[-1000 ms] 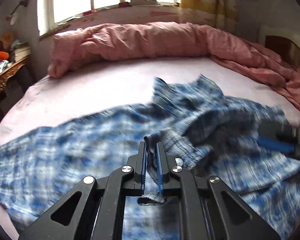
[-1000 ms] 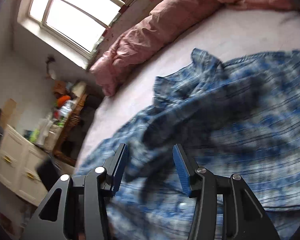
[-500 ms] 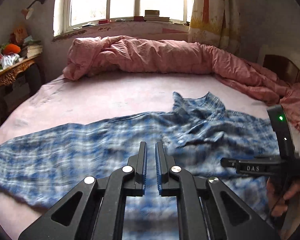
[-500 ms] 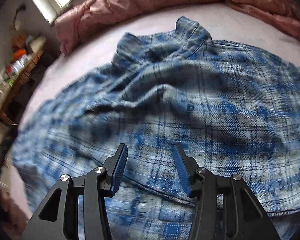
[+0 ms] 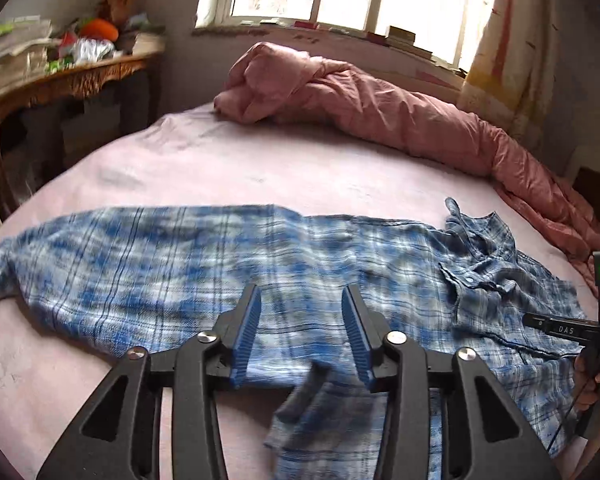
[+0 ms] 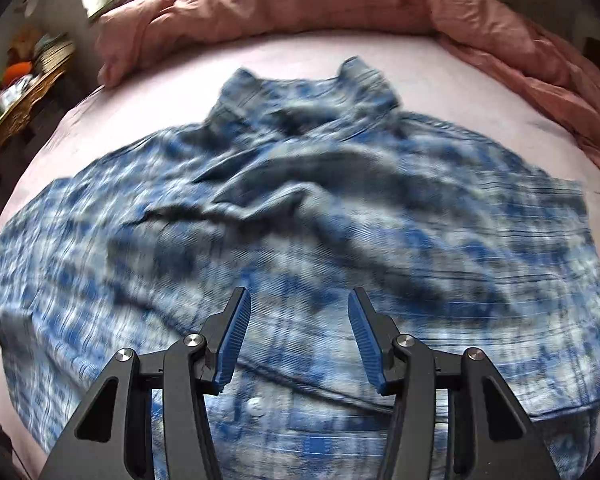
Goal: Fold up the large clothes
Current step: 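Fold the held sleeve over the shirt's middle with the left tool, open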
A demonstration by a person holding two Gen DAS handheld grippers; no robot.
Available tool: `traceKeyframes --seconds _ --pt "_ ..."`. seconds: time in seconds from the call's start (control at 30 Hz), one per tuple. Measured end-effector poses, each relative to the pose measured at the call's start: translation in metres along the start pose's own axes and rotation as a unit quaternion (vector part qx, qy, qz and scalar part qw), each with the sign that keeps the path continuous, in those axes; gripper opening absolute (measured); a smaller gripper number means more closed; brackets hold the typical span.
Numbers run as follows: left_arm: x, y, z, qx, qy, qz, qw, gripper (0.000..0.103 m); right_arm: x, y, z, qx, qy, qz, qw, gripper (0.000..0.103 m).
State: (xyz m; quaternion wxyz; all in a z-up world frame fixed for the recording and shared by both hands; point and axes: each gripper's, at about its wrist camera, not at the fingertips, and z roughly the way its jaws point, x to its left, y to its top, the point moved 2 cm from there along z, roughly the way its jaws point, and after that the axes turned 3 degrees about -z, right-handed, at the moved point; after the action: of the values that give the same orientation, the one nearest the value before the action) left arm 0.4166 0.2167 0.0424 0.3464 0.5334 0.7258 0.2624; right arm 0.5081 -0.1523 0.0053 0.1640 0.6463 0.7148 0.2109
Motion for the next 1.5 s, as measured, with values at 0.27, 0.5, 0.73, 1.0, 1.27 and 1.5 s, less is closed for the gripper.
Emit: traceKeyframes --seconds 0.27,0.5,0.73,1.0,1.27,1.5 --pt "0.025 0.004 0.004 0.011 -0.003 -0.024 0.9997 0.052 -0.007 0.008 -0.027 -0.060 -0.053 0.008 0.997 0.073" --pt "0.060 0.003 0.018 0.026 0.010 -0.069 0.9972 0.062 0.016 0.015 -0.062 -0.174 -0.098 -0.007 0.980 0.086" --pt "0.109 0.017 -0.006 -0.007 0.048 -0.109 0.9929 0.099 0.027 0.017 -0.094 -0.260 -0.086 0.006 0.962 0.088" --pt "0.207 0.002 0.000 0.005 0.023 -0.294 0.9556 0.102 0.044 0.009 -0.105 -0.305 -0.123 0.003 0.944 0.103" --pt "0.253 -0.012 0.014 -0.013 0.053 -0.349 0.9355 0.084 0.054 0.011 -0.093 -0.263 -0.104 -0.034 0.959 0.103" --pt "0.276 0.002 0.025 -0.045 0.105 -0.340 0.9335 0.071 0.043 0.011 -0.081 -0.239 -0.081 -0.028 0.967 0.103"
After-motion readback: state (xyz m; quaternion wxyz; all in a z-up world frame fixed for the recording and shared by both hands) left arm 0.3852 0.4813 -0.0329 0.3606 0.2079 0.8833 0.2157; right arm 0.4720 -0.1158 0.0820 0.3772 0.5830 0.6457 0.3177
